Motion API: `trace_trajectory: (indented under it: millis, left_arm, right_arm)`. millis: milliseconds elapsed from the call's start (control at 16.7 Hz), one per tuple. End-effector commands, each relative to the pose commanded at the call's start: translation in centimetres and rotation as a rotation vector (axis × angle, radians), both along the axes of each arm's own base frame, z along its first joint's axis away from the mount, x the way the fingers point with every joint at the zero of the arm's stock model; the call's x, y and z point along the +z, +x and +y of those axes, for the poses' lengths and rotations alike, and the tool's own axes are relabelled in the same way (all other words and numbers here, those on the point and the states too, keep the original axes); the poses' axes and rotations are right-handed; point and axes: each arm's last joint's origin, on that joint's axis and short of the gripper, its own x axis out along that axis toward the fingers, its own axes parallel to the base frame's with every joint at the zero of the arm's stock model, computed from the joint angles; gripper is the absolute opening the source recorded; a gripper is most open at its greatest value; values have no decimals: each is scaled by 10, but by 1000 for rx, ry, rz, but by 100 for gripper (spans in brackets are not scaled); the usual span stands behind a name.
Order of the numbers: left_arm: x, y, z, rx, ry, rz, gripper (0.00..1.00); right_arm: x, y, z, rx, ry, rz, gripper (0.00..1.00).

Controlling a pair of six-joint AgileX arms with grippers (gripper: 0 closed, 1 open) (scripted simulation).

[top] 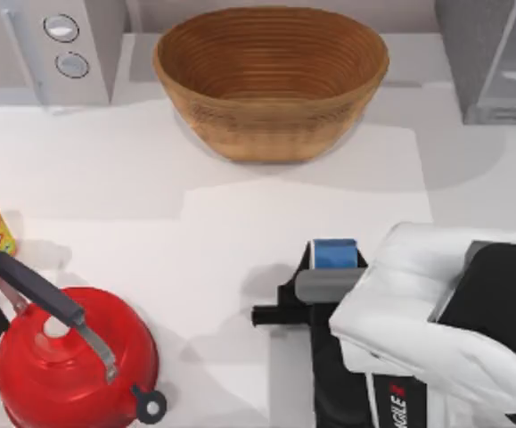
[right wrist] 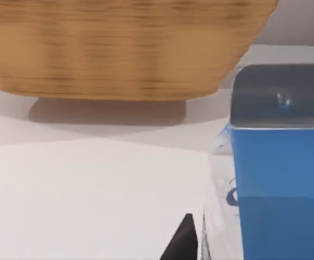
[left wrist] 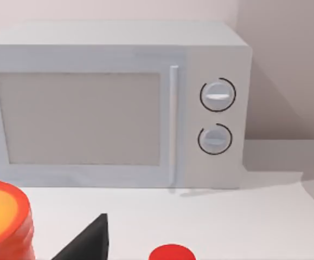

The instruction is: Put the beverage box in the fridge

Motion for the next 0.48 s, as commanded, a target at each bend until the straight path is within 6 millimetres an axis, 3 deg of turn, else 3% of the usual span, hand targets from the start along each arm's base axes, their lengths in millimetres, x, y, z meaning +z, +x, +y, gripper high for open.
trace_trajectory:
  millis: [240, 480]
  left_arm:
    - [0, 0, 0, 0, 0, 0, 100]
    - [0, 0, 0, 0, 0, 0, 100]
  right_arm:
    - [-6, -1, 4, 4, -27, 20, 0]
    - [19, 4, 8, 2, -31, 20, 0]
